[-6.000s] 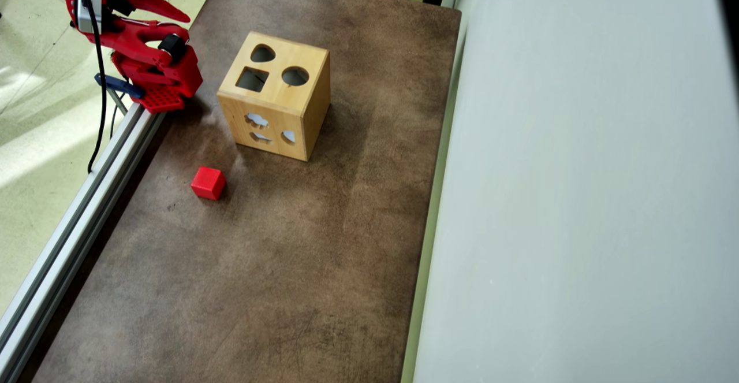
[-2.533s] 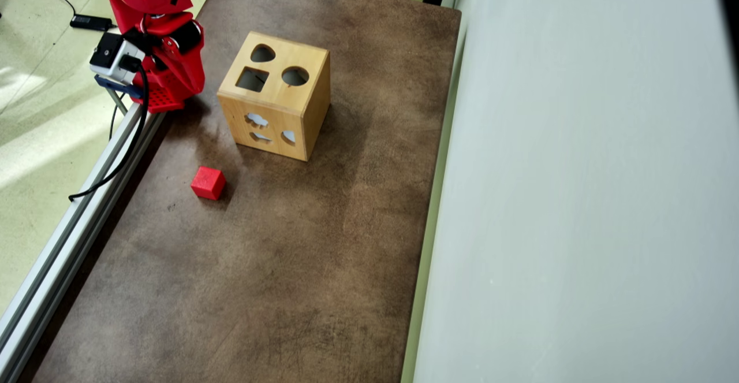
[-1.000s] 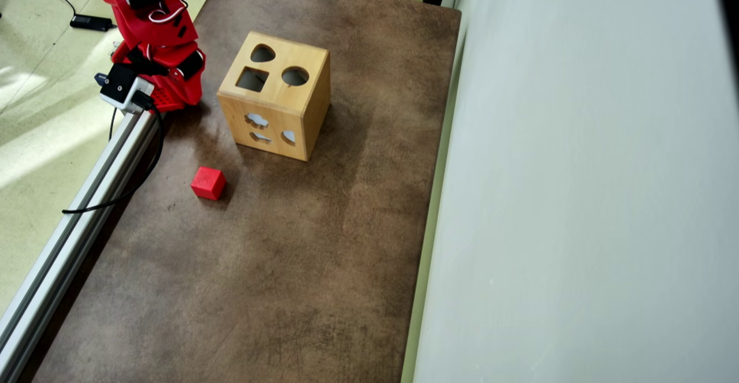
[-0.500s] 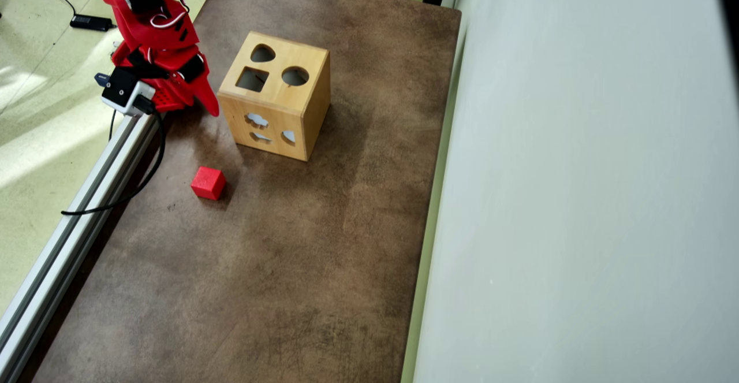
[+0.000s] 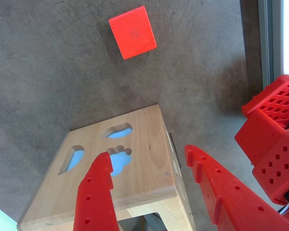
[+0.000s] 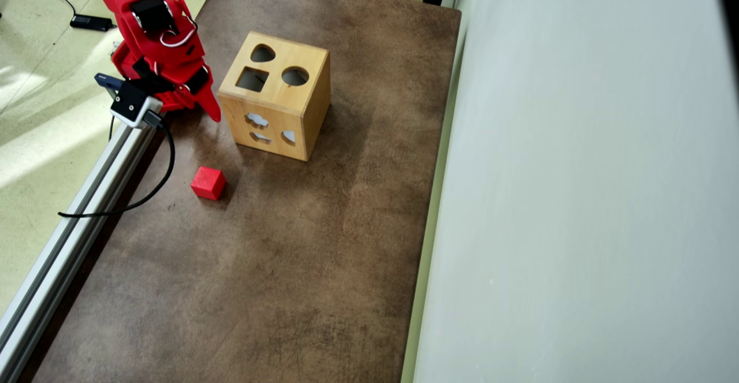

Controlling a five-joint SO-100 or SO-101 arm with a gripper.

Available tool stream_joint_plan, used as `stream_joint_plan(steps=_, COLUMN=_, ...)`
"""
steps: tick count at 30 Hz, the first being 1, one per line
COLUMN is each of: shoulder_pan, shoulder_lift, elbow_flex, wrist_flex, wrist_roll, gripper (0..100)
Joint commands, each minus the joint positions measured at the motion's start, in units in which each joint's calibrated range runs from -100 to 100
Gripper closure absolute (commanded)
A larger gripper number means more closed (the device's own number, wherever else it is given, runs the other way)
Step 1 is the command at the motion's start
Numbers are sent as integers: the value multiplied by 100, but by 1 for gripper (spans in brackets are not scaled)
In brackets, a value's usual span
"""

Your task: Pick and place the red cube on the square hole

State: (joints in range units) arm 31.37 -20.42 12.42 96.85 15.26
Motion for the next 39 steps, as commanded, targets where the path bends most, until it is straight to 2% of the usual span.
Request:
stream_joint_plan(steps=1, shoulder_pan=-17, shoulder_lift=-17, elbow_flex=-43, wrist_flex=49, wrist_roll=34, gripper=76)
stream_joint_plan(steps=4, shoulder_pan=-24, shoulder_lift=8, elbow_flex=-34, wrist_flex=49, wrist_roll=34, gripper=75)
stream_joint_plan(steps=10, shoulder_pan=-24, shoulder_lift=17, elbow_flex=-34, wrist_flex=49, wrist_roll=34, gripper=68)
stream_joint_plan(steps=25, shoulder_pan=-24, shoulder_lift=110, elbow_flex=-25, wrist_flex=41, wrist_roll=54, gripper=68)
stream_joint_plan(steps=31, shoulder_pan=35, shoulder_lift=119, elbow_flex=-25, wrist_flex=41, wrist_roll=733, gripper=68)
stream_joint_plan(steps=39, shoulder_pan=756, shoulder_lift=433, elbow_flex=-25, wrist_flex=17, wrist_roll=1436, gripper=68)
